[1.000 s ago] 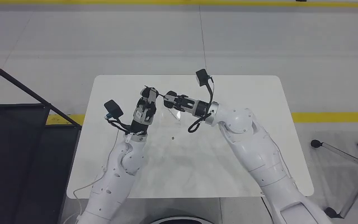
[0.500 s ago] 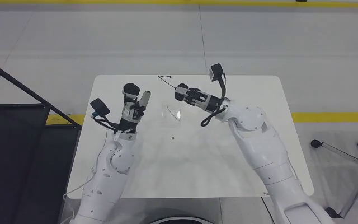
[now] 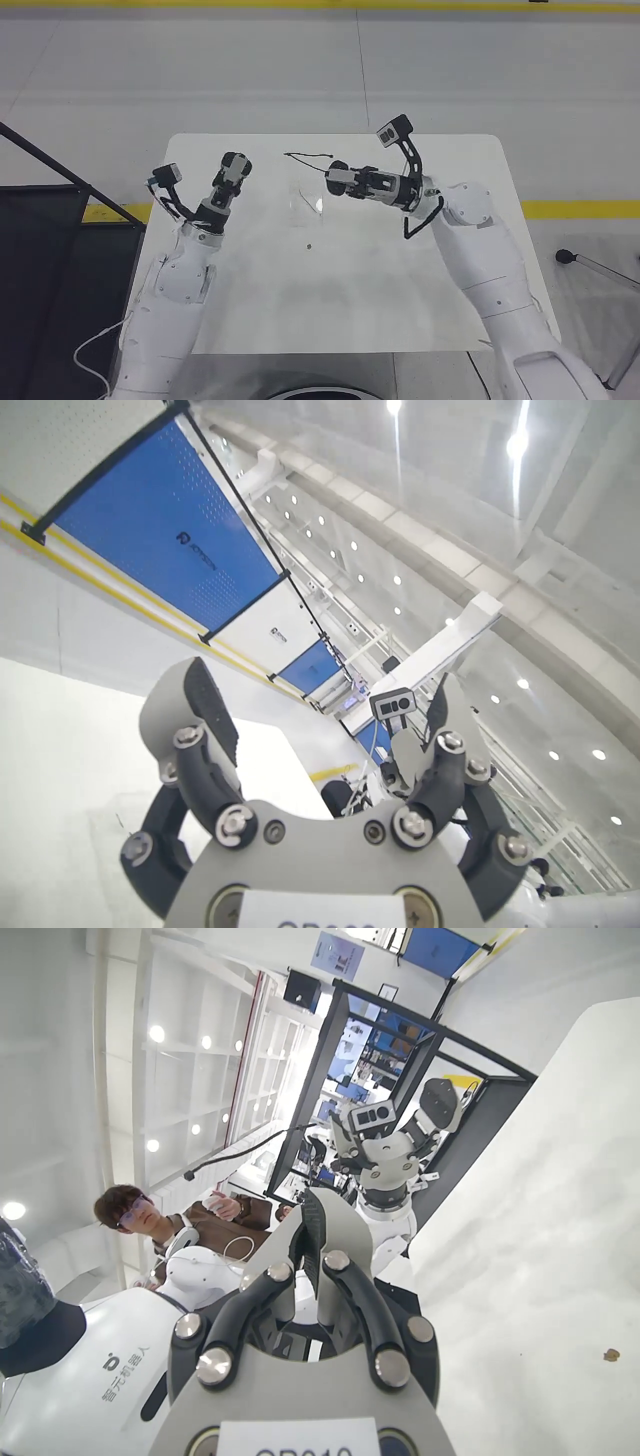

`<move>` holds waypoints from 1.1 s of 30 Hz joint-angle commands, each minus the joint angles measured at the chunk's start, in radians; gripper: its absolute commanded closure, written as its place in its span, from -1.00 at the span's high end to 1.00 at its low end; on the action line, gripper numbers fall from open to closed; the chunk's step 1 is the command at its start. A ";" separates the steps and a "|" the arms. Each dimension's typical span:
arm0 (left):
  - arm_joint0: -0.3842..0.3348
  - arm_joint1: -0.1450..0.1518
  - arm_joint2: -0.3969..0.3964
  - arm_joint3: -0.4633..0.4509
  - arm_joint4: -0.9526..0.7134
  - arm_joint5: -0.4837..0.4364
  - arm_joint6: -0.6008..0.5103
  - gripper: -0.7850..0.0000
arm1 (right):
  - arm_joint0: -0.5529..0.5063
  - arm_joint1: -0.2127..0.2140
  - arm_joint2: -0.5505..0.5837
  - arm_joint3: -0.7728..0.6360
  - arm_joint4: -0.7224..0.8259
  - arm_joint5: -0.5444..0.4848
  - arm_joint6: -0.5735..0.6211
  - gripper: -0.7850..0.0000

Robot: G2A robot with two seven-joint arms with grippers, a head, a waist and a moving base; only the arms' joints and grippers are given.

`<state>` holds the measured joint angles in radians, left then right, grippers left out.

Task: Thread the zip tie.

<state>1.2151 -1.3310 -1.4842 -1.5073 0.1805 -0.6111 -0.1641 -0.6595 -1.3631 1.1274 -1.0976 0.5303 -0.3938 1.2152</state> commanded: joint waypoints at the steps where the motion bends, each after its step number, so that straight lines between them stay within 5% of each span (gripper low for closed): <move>1: 0.000 0.000 0.000 0.000 0.004 -0.001 0.020 1.00 | 0.001 0.000 0.000 0.002 -0.002 0.001 -0.001 -1.00; 9: 0.005 -0.002 0.008 -0.007 -0.029 0.004 0.019 1.00 | 0.001 0.000 0.000 0.002 -0.002 0.001 -0.001 -1.00; 18: 0.025 0.006 0.018 -0.079 -0.554 0.149 -0.288 0.99 | -0.024 -0.003 -0.018 -0.017 0.046 -0.048 0.036 -1.00; 27: 0.013 0.015 0.009 -0.072 -0.838 0.292 -0.536 0.57 | 0.014 -0.013 -0.044 0.076 0.108 -0.084 0.095 -1.00; 33: 0.001 0.016 0.033 -0.061 -0.859 0.313 -0.583 0.40 | 0.043 -0.021 -0.059 0.139 0.132 -0.095 0.112 -1.00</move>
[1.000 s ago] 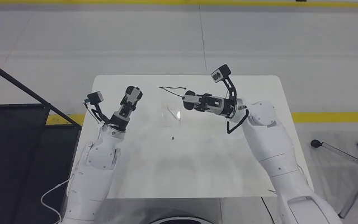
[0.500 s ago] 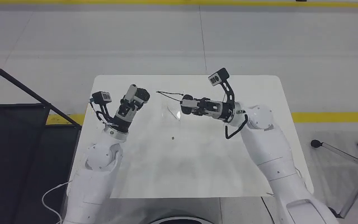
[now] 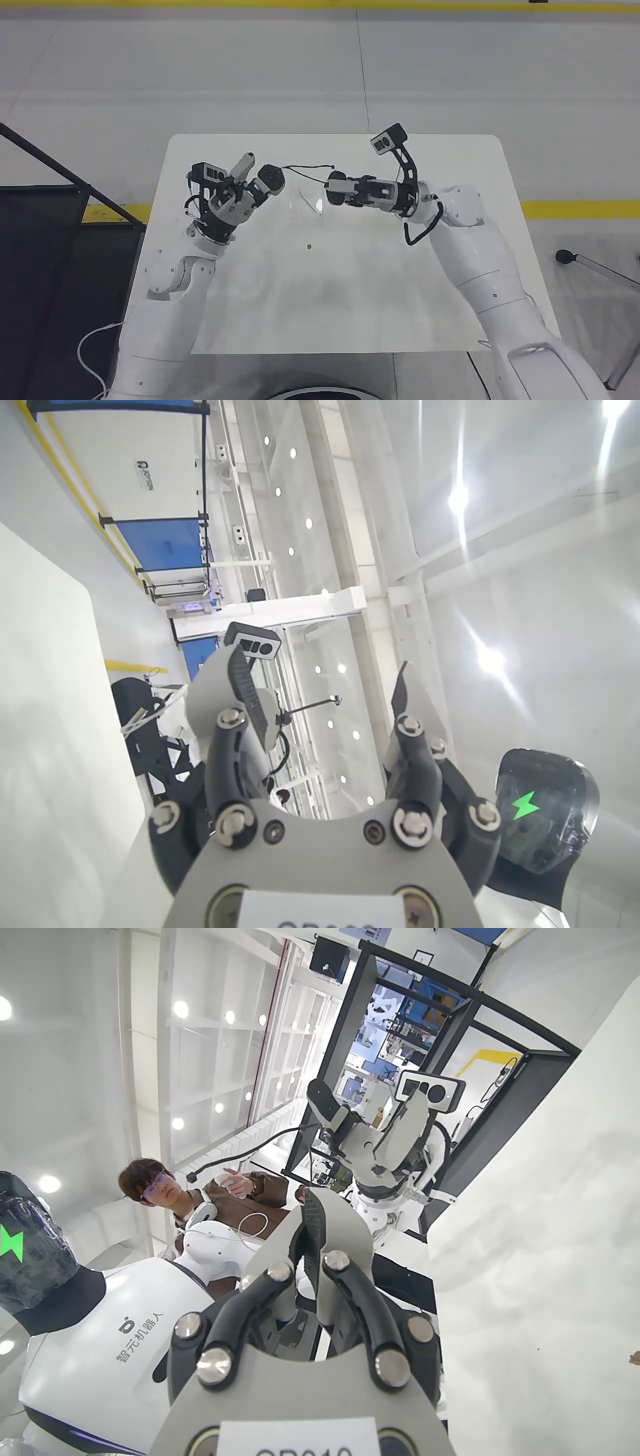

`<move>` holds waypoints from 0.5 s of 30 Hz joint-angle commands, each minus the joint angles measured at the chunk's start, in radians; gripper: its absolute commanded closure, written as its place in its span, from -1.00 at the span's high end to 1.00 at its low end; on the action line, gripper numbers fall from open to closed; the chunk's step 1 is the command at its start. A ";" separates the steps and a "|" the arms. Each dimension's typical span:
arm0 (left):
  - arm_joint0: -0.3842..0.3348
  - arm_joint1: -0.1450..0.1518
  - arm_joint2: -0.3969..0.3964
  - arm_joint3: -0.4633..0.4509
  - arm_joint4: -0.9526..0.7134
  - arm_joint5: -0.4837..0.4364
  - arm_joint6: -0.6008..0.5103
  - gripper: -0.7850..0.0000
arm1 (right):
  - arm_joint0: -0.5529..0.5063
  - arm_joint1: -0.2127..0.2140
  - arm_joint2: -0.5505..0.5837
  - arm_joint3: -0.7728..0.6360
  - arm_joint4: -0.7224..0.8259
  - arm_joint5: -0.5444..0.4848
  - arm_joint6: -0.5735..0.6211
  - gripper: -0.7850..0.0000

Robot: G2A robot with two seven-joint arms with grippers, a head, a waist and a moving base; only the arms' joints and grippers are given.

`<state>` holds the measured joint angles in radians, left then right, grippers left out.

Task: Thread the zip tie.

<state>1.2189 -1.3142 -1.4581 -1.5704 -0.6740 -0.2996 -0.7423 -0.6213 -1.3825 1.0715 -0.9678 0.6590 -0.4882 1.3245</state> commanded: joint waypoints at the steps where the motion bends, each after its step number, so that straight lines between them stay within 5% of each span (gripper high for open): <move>1: -0.004 -0.001 0.010 0.004 -0.010 0.004 -0.007 0.26 | 0.007 -0.002 -0.005 0.014 0.004 -0.001 0.005 -1.00; 5: -0.017 -0.002 0.030 0.013 -0.024 0.007 -0.021 0.00 | 0.019 -0.006 -0.015 0.031 0.009 0.001 0.009 -1.00; 15: -0.040 -0.004 0.056 0.038 -0.028 0.004 -0.013 -0.14 | 0.029 -0.006 -0.019 0.052 0.010 0.004 0.011 -1.00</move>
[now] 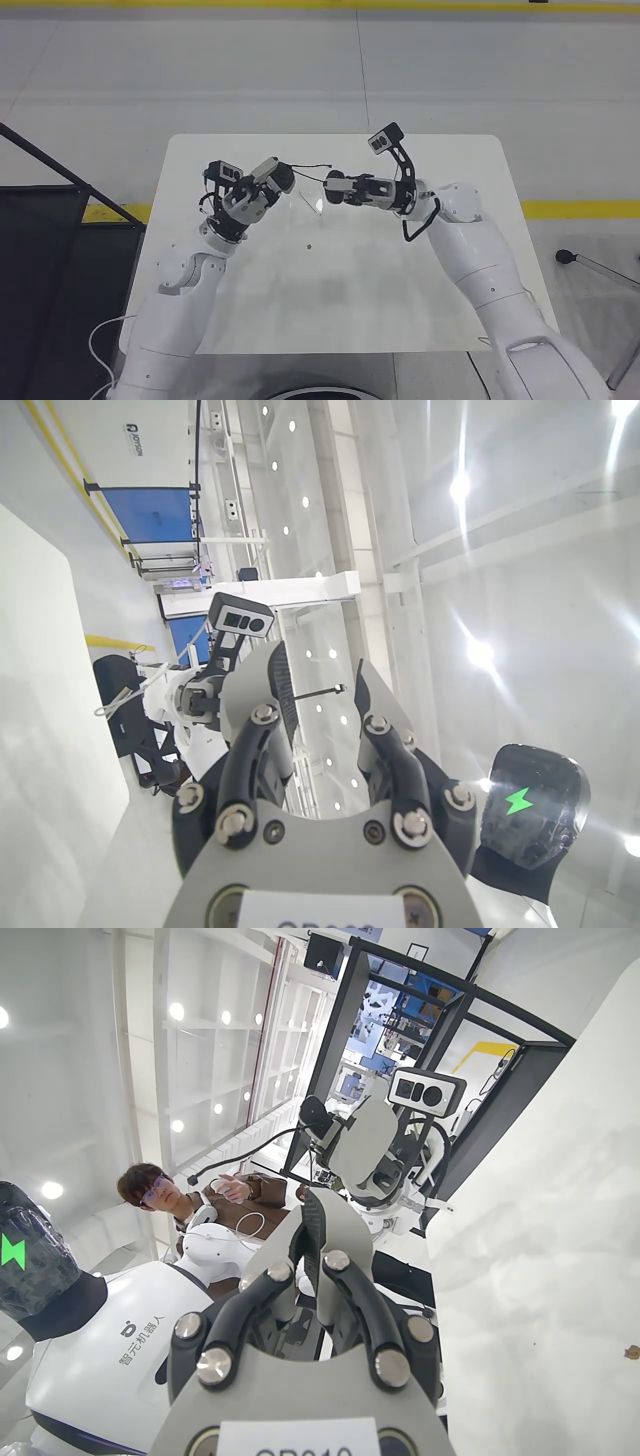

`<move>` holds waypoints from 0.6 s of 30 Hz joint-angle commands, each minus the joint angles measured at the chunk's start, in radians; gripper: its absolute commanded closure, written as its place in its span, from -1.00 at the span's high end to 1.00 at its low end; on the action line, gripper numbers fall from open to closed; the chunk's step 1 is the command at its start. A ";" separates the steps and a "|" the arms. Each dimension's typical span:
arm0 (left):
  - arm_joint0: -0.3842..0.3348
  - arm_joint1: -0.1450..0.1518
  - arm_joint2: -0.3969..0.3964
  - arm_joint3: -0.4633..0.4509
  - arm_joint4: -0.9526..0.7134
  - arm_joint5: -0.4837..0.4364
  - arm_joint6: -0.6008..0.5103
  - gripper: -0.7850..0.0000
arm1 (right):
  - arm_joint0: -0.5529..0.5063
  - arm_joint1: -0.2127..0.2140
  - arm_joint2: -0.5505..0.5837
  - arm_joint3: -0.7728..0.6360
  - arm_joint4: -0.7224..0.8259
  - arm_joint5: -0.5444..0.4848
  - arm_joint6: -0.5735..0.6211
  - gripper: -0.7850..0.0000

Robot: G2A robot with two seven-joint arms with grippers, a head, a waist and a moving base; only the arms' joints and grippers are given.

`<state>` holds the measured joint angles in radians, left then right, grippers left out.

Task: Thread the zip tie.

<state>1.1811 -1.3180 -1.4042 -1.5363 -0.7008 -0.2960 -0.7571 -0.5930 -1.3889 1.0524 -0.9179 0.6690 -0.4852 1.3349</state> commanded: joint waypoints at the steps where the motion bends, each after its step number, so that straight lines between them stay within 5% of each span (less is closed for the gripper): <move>1: -0.003 0.000 0.003 0.005 -0.003 0.002 0.002 -0.15 | 0.001 0.000 0.000 0.003 0.000 0.001 0.001 -1.00; 8: -0.009 0.000 0.010 0.013 -0.006 0.001 0.001 -0.21 | 0.006 0.001 -0.002 0.014 0.000 0.003 0.003 -1.00; 18: -0.012 0.001 0.019 0.012 -0.013 0.002 0.000 -0.66 | 0.010 0.001 -0.006 0.021 0.001 0.004 0.004 -1.00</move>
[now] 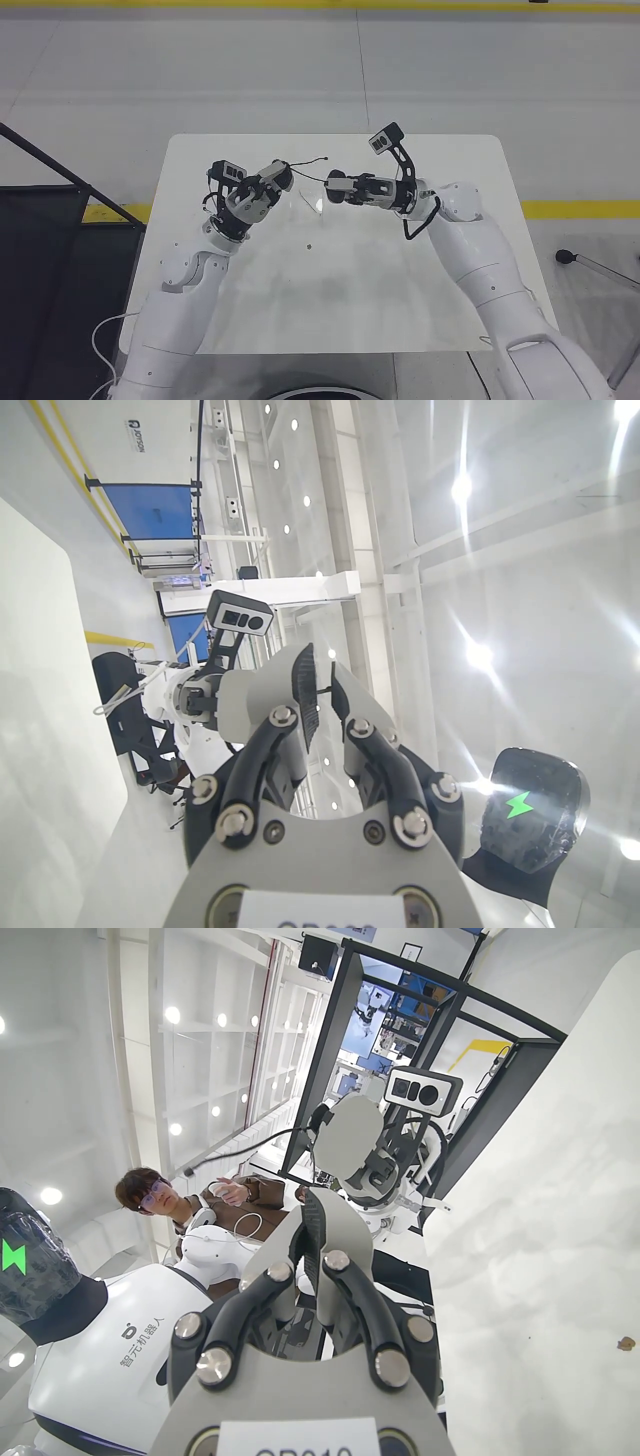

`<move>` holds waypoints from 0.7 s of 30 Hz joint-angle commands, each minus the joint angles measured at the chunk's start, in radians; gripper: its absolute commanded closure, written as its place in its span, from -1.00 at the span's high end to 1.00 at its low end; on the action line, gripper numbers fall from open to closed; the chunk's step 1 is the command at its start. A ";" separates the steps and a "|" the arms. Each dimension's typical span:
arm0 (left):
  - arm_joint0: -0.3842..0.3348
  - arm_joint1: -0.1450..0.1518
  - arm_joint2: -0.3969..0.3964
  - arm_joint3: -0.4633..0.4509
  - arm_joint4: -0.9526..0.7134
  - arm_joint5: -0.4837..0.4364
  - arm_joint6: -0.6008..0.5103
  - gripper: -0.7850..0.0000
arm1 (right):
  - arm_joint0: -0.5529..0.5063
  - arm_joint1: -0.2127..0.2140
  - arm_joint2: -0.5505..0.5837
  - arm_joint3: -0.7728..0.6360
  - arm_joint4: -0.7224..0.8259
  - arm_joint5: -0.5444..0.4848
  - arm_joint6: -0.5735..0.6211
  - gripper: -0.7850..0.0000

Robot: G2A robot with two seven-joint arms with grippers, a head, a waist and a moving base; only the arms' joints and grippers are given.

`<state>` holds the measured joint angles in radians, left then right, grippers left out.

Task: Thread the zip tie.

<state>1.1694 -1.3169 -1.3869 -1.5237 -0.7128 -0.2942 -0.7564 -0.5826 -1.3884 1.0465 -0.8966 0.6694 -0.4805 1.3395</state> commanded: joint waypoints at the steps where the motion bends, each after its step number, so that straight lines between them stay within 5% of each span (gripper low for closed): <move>1: 0.000 0.000 0.003 -0.001 -0.001 0.000 -0.001 -0.69 | 0.000 0.000 0.000 0.000 0.000 0.000 0.000 -1.00; 3: 0.000 0.000 0.004 -0.002 0.000 -0.001 -0.002 -1.00 | -0.001 0.000 -0.001 -0.001 0.000 -0.001 -0.001 -1.00; 21: 0.022 0.006 -0.014 -0.009 0.004 -0.021 0.006 -1.00 | -0.044 0.033 0.089 -0.090 0.015 -0.014 -0.014 -1.00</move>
<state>1.1895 -1.3108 -1.4006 -1.5322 -0.7087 -0.3149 -0.7504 -0.6231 -1.3574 1.1305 -0.9797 0.6837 -0.4945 1.3256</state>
